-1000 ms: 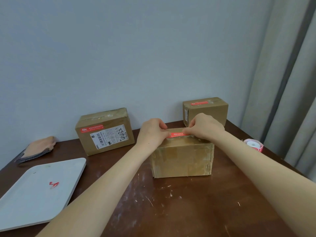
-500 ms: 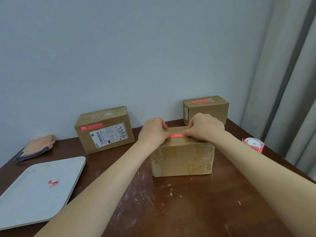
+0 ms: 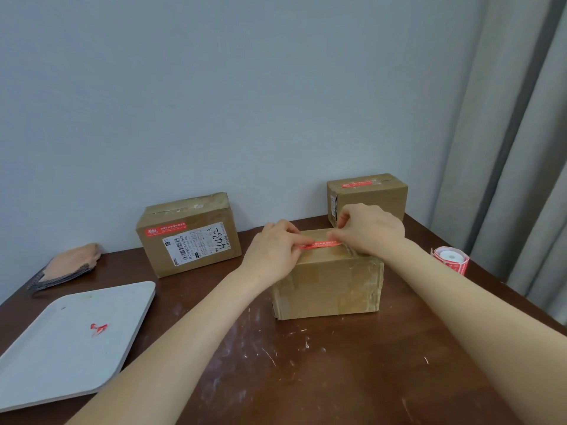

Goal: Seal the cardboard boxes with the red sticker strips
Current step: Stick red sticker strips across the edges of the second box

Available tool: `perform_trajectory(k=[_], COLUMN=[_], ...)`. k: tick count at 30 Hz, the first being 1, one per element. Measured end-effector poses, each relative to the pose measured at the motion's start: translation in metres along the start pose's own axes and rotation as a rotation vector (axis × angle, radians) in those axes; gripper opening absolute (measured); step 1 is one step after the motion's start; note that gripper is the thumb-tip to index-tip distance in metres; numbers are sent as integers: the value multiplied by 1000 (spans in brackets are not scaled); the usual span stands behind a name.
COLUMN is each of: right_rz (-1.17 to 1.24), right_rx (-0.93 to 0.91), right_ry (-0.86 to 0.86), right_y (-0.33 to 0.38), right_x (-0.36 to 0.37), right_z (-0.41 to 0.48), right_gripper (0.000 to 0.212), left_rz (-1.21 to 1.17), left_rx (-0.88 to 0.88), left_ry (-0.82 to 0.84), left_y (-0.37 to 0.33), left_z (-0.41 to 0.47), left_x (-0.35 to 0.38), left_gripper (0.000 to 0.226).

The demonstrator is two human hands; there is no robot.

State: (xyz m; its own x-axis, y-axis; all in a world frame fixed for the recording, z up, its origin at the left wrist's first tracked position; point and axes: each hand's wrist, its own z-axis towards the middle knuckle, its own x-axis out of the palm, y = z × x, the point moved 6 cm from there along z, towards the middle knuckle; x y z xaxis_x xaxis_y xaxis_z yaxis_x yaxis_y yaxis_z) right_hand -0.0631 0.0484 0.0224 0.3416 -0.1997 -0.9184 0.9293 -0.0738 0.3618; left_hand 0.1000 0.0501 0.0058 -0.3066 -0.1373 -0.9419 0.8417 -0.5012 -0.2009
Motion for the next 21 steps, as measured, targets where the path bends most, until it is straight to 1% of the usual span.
perform_trajectory(k=[3,9,10,11,13,16,18,21], right_rz=[-20,9,13,21,34,-32,-105,-124], right_rx=[38,39,24,-11,-136,-303,-328,-263], right_ry=[-9,-2,-19,-42,-62,39,64,14], right_y=[-3,-3,-2,0,5,17,18,4], right_x=[5,4,2,0,-2,7,14,7], right_z=[-3,-4,-6,-9,-18,-33,-37,-38], right_gripper=[26,6,10,18,31,34,33,34], left_rz=[23,71,91,116,154,165,182,174], left_rx=[5,-58,-54,-37,20,41,14,-24], left_ry=[19,-48,-64,-91,-147,-120,-111,-114], left_y=[1,11,10,8,0,-6,-2,4], left_z=[-2,-13,-15,-17,-22,-26,-26,-29], left_x=[-3,-8,-8,-10,-10,-2,0,-5], left_gripper=[40,34,34,35,36,38,38,39])
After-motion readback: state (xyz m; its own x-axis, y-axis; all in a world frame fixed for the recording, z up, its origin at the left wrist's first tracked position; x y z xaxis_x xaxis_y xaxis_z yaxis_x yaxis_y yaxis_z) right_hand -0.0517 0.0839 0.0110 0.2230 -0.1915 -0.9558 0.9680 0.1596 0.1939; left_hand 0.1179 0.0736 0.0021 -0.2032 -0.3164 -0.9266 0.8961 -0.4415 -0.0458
